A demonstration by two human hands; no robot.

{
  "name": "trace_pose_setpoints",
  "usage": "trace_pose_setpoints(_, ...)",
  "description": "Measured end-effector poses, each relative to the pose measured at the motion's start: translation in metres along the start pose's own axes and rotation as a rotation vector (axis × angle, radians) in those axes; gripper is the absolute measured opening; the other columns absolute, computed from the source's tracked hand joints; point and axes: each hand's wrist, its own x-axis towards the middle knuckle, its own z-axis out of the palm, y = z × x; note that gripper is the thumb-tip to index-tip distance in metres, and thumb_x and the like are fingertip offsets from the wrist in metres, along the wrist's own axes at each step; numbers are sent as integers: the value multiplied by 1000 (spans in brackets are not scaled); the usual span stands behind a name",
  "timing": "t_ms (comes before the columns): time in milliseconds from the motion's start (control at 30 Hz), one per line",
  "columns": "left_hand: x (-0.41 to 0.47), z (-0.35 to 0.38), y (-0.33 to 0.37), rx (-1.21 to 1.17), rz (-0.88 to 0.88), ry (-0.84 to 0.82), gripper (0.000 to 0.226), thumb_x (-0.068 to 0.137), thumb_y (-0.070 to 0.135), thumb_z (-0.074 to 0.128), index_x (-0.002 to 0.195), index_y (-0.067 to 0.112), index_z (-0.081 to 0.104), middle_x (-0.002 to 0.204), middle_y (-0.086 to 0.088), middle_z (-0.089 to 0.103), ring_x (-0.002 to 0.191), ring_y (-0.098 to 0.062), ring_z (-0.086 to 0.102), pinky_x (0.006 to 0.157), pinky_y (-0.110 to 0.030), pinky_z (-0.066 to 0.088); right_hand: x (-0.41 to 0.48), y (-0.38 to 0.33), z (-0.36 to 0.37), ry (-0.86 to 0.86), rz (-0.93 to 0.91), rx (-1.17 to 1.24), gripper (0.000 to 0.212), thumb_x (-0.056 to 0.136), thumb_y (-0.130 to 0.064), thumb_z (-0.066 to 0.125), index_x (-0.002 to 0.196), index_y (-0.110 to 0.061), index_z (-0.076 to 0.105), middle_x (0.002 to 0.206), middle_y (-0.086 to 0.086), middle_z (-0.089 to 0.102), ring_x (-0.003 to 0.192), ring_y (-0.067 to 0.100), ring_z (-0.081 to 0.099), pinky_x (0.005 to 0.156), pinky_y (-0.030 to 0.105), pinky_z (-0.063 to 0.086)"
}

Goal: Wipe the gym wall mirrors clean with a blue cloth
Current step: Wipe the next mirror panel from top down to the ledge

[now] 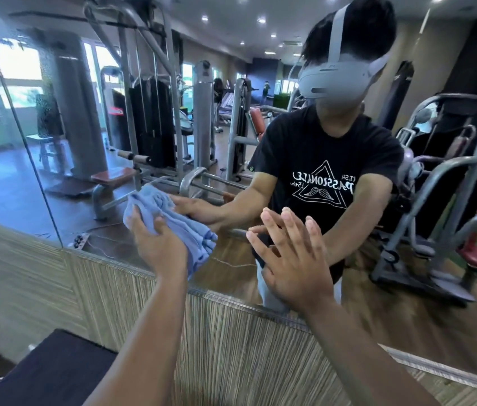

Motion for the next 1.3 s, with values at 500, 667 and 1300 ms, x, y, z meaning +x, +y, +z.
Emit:
trace_pose_setpoints(500, -92, 60, 88, 256, 827, -327, 46, 100, 28, 46, 146, 34, 46, 163, -5, 28, 149, -35, 21, 121, -44, 17, 14, 76, -60, 66, 304, 32, 58, 88, -23, 54, 145, -24, 55, 160, 13, 41, 150, 39, 31, 119, 61, 29)
trace_pose_setpoints(667, -124, 80, 114, 244, 965, -351, 44, 100, 28, 47, 144, 31, 51, 161, -9, 34, 147, -38, 23, 116, -51, 26, -2, 123, -85, 30, 432, 5, 64, 87, -20, 61, 150, -20, 51, 165, 13, 33, 154, 39, 24, 123, 59, 20)
trace_pose_setpoints(1300, -250, 158, 207, 210, 1265, -412, 46, 99, 25, 49, 144, 31, 50, 160, -11, 33, 143, -39, 20, 110, -61, 33, -48, 277, -145, 72, 625, -66, 63, 93, -28, 49, 156, -21, 43, 166, 14, 28, 152, 40, 24, 121, 58, 23)
